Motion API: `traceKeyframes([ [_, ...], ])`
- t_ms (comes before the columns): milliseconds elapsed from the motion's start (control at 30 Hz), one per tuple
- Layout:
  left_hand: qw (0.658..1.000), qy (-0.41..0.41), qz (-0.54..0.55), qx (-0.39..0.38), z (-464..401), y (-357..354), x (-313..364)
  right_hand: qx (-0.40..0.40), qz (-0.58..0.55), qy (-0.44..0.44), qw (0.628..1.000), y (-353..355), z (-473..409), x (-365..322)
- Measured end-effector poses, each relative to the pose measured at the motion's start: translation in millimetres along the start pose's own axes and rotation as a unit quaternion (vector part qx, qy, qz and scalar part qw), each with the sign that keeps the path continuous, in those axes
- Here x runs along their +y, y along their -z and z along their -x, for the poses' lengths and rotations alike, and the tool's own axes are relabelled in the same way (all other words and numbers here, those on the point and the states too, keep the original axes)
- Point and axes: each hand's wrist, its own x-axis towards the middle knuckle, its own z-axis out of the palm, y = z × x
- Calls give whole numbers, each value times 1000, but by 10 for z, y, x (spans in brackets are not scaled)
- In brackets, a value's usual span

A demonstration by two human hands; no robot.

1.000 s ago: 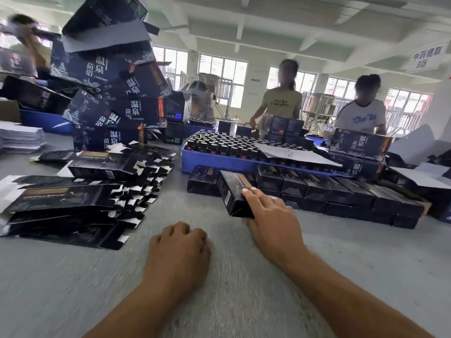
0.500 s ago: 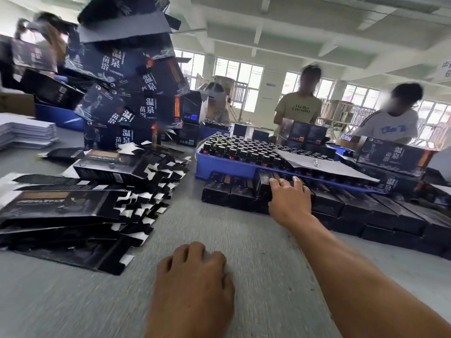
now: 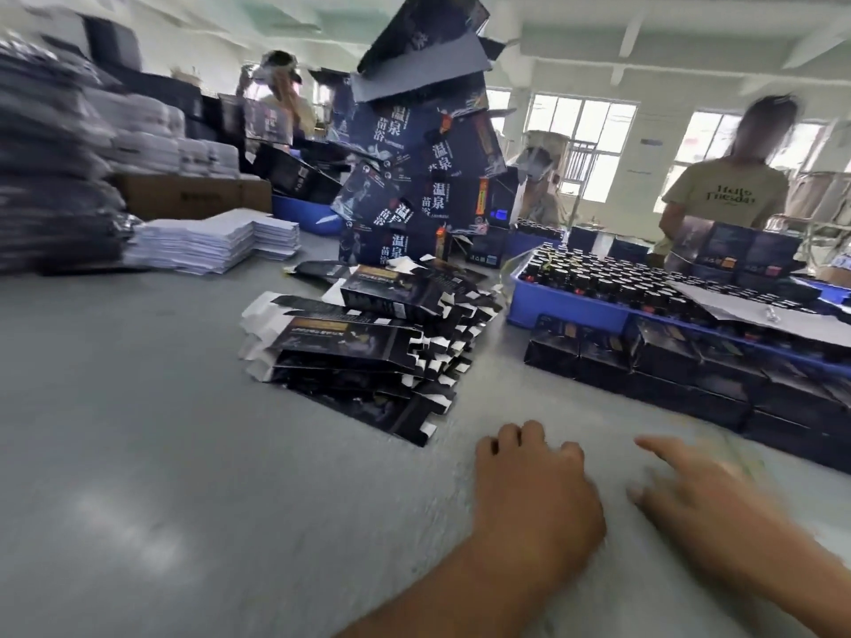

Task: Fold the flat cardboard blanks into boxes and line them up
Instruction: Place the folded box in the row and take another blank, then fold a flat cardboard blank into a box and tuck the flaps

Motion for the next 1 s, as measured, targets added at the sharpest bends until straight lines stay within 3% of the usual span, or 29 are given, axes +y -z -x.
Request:
traceKeyframes([
  [167, 1000, 5, -19, -6, 50, 54, 13, -8, 31, 10, 999, -50, 382, -47],
  [367, 986, 88, -138, 28, 59, 258, -123, 40, 20, 14, 999, -123, 520, -77],
  [567, 969, 158, -177, -71, 67, 349, -273, 53, 10, 25, 998, -144, 594, -65],
  [667, 979, 85, -171, -64, 94, 310, -112, 55, 2, 28, 998, -135, 585, -31],
  [767, 995, -47, -80, -43, 174, 211, 156, 65, -22, 31, 997, -123, 585, -4],
  [867, 983, -179, -4, -29, 286, 117, 360, 69, -47, 29, 996, -114, 595, -6],
  [1000, 978, -210, 15, -6, 225, 89, 292, 87, -74, 37, 993, -114, 611, 0],
])
